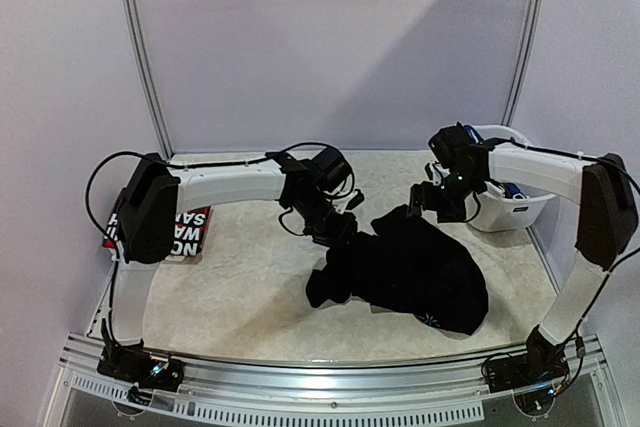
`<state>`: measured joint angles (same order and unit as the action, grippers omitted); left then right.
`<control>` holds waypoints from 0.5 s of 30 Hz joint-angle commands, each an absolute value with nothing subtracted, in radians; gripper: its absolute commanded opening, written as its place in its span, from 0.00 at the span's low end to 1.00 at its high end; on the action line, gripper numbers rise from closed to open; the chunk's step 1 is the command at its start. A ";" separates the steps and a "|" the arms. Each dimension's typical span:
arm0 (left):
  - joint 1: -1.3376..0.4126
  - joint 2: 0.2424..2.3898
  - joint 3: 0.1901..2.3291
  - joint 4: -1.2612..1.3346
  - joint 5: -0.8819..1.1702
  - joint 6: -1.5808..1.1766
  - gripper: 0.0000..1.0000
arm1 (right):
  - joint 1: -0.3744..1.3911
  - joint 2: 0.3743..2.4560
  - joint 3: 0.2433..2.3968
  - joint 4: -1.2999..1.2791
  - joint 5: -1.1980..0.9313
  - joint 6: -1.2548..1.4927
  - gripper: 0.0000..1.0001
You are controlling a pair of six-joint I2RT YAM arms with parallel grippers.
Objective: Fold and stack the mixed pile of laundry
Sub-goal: Pick up the crumpled T-shirt from the corner of the board.
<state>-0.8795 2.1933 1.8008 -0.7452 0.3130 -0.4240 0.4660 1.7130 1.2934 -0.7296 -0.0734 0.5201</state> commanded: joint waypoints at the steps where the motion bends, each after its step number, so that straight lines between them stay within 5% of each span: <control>1: -0.896 2.173 1.759 -0.727 0.330 -0.433 0.25 | 0.427 1.866 1.437 -0.727 -0.126 0.414 0.84; 8: -0.899 2.124 1.689 -0.698 0.328 -0.448 0.04 | 0.397 2.130 1.724 -0.803 -0.127 0.307 0.79; 15: -0.902 2.066 1.602 -0.665 0.321 -0.469 0.00 | 0.377 2.313 1.928 -0.874 -0.115 0.254 0.77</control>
<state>-0.8860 2.1265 1.6386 -0.6891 0.3256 -0.4561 0.3893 2.2383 1.8404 -0.8051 -0.1173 0.3069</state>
